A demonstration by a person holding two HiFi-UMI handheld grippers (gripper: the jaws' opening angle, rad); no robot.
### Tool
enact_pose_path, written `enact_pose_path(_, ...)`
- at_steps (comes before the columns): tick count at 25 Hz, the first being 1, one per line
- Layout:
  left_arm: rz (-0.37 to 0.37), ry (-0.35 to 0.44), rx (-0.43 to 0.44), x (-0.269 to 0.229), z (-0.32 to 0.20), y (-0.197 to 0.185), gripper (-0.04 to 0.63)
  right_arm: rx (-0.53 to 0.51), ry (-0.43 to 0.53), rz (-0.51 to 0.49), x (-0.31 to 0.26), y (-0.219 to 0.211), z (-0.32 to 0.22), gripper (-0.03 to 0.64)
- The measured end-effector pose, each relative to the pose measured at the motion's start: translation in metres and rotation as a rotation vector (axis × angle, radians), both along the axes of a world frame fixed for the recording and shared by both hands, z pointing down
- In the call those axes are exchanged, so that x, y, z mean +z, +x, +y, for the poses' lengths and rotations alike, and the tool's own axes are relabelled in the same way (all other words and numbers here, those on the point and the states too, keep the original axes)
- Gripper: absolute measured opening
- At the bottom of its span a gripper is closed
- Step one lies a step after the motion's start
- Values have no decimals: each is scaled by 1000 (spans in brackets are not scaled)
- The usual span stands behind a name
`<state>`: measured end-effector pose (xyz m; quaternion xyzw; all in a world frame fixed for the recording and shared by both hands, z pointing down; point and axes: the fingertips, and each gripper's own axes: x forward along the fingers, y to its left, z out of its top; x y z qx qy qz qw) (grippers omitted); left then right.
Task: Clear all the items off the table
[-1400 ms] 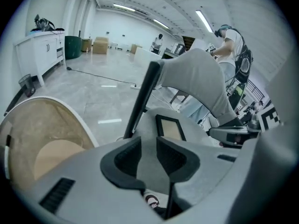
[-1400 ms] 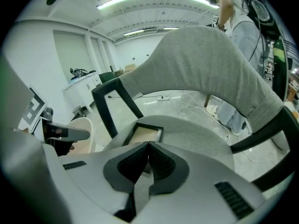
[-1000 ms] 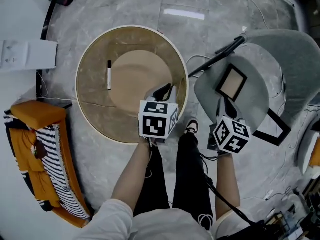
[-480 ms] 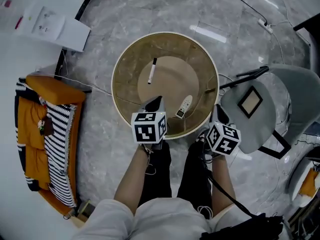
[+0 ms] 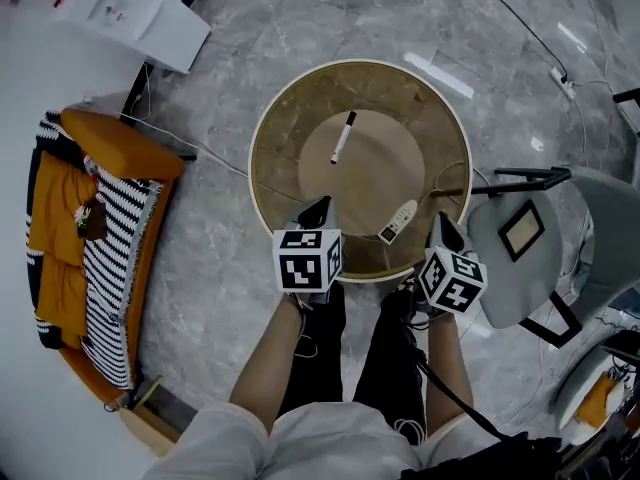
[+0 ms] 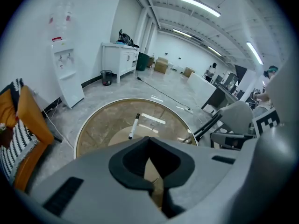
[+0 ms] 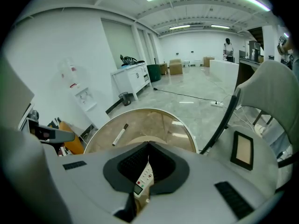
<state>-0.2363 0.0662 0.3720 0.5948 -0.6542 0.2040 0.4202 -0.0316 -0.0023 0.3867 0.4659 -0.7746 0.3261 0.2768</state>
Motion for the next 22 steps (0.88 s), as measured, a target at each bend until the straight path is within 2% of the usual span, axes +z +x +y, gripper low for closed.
enact_pose_path(5,-7,-14,-12,17,1,-21,8,-34,-4,1,16,-30,-8,23)
enact_pose_path(13,-6,-28,19,76,-27,-50,8,-48,-1,-2,61,-74,-38,23)
enact_pose_path(22,58,-46,39,129,-55,-67,8,-37,-39,25,96,-95,-51,23)
